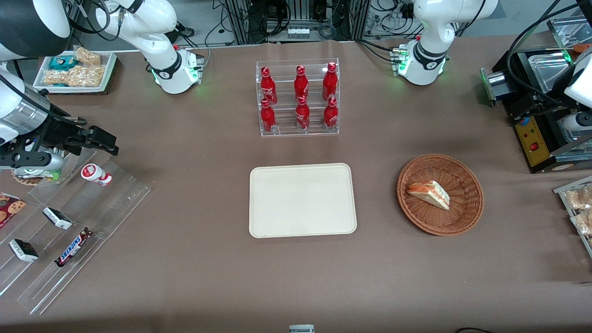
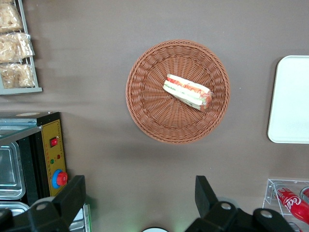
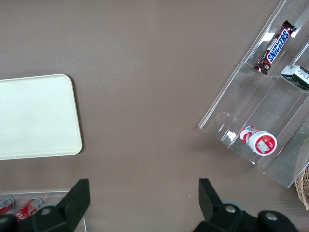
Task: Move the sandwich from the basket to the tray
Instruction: 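Move the left gripper over the sandwich in the wicker basket and lower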
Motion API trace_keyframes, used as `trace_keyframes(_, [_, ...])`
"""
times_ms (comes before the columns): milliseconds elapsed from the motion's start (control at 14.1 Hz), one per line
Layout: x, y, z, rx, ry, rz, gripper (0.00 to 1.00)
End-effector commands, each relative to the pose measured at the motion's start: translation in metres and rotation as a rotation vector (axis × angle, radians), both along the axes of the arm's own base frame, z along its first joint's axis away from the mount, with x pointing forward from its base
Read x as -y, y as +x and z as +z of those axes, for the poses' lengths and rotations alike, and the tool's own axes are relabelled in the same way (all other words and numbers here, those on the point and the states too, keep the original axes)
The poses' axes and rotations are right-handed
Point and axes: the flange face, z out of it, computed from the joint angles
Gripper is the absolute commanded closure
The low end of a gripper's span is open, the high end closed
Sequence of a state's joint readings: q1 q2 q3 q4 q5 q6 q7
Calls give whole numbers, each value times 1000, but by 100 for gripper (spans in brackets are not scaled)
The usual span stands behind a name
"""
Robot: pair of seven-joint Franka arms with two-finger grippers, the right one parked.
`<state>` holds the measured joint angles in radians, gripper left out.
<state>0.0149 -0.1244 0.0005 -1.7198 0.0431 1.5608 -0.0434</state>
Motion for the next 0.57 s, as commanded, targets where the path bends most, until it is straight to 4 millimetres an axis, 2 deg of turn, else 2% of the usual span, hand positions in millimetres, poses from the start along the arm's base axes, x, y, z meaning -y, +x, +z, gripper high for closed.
trace_keyframes(0, [2, 3, 6, 4, -5, -3, 0])
trace_keyframes(141, [7, 6, -2, -9, -10, 12, 0])
trace_keyframes(283, [19, 27, -35, -49, -11, 130, 0])
trace_keyframes(354, [38, 34, -47, -38, 1, 215, 0])
trace_keyframes(424, [60, 39, -69, -23, 15, 327, 0])
trace_keyframes(495, [69, 44, -93, -5, 23, 429, 0])
